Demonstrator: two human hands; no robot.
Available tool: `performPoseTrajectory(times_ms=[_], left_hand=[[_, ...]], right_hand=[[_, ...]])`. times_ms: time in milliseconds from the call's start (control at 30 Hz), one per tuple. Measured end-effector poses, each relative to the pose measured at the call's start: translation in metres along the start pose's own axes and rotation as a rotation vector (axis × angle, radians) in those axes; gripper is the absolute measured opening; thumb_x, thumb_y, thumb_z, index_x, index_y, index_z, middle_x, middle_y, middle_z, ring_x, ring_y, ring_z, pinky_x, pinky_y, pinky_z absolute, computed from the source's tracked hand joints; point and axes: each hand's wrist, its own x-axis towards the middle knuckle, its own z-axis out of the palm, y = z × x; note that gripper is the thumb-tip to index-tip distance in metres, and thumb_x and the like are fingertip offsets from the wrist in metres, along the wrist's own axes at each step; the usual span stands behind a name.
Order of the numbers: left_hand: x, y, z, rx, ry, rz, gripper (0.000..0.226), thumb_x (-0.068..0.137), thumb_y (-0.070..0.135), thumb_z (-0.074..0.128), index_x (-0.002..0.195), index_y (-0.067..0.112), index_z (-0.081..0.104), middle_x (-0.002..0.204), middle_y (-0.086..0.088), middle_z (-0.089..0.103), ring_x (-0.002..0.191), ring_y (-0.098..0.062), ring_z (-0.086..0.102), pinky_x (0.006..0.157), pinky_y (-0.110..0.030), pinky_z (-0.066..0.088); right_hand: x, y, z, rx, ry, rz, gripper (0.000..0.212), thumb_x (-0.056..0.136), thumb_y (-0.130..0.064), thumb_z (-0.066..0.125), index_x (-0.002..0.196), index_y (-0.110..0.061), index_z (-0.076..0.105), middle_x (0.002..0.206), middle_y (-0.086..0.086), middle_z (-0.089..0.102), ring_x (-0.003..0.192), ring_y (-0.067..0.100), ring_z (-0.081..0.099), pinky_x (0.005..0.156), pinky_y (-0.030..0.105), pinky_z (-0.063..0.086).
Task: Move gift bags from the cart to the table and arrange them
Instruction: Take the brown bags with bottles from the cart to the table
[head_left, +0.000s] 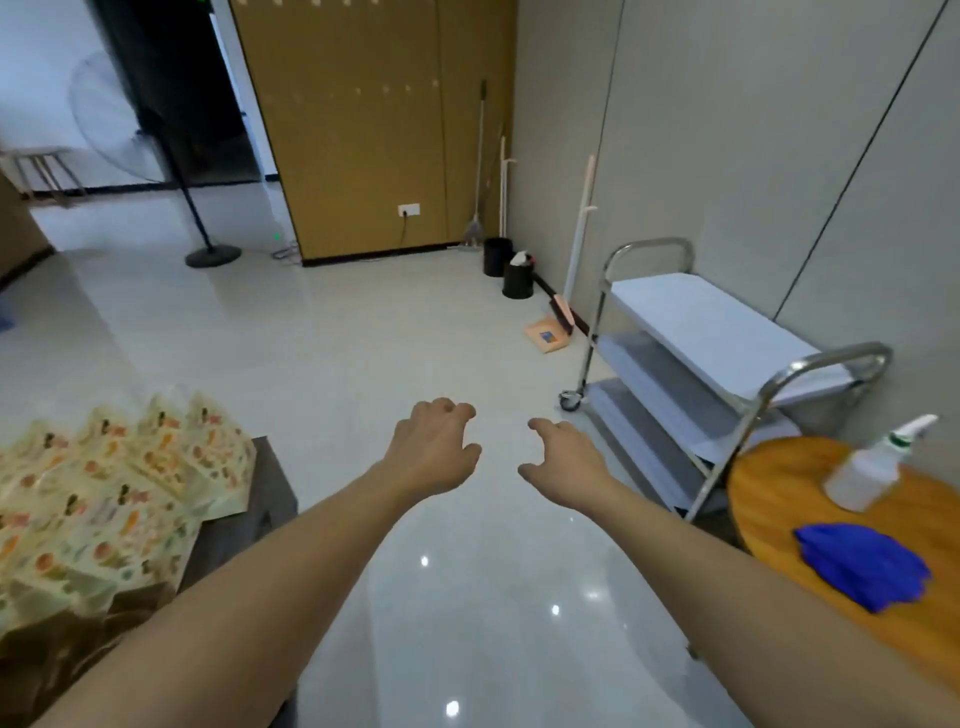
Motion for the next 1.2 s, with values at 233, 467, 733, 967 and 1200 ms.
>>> performPoseTrajectory(times_ms=[233, 467, 733, 967, 1200], left_hand=[[0.108, 0.047, 0.034, 0.007, -0.104, 0.111, 0.057, 0.098, 0.039, 0.053, 0.150, 0.021, 0.040, 0.150, -0.007, 0.043, 0.134, -0.029, 0.040, 0.105, -0.043, 0.041], [0.254, 0.040, 0.060, -0.013, -0.173, 0.213, 0.057, 0.097, 0.038, 0.055, 0.149, 0.021, 0.041, 0.149, -0.007, 0.044, 0.135, -0.029, 0.041, 0.105, -0.044, 0.043], [0.426, 0.027, 0.068, -0.005, -0.292, 0.381, 0.058, 0.096, 0.038, 0.054, 0.150, 0.021, 0.040, 0.149, -0.008, 0.045, 0.135, -0.030, 0.040, 0.107, -0.044, 0.042], [0.531, 0.043, 0.094, 0.025, -0.397, 0.458, 0.058, 0.096, 0.039, 0.056, 0.149, 0.021, 0.042, 0.150, -0.008, 0.044, 0.135, -0.031, 0.041, 0.107, -0.044, 0.042], [0.641, 0.081, 0.141, 0.006, -0.432, 0.436, 0.055, 0.097, 0.039, 0.056, 0.147, 0.020, 0.045, 0.148, -0.008, 0.046, 0.133, -0.029, 0.043, 0.106, -0.041, 0.042]], right_hand=[[0.074, 0.064, -0.026, 0.019, 0.054, 0.112, 0.068, 0.093, -0.038, 0.062, 0.154, -0.025, 0.033, 0.149, 0.008, 0.043, 0.136, 0.031, 0.041, 0.108, 0.044, 0.039], [0.179, 0.092, -0.027, 0.042, 0.078, 0.249, 0.067, 0.091, -0.039, 0.062, 0.152, -0.024, 0.037, 0.149, 0.007, 0.044, 0.135, 0.031, 0.042, 0.108, 0.046, 0.040], [0.300, 0.109, -0.038, 0.137, 0.108, 0.462, 0.068, 0.094, -0.038, 0.062, 0.154, -0.021, 0.034, 0.149, 0.009, 0.044, 0.133, 0.030, 0.043, 0.107, 0.043, 0.042], [0.377, 0.145, -0.040, 0.220, 0.102, 0.597, 0.069, 0.094, -0.038, 0.063, 0.154, -0.020, 0.034, 0.151, 0.010, 0.042, 0.136, 0.031, 0.040, 0.111, 0.046, 0.040], [0.478, 0.224, -0.042, 0.297, 0.093, 0.653, 0.068, 0.094, -0.038, 0.062, 0.153, -0.021, 0.035, 0.148, 0.011, 0.044, 0.134, 0.031, 0.043, 0.109, 0.043, 0.041]])
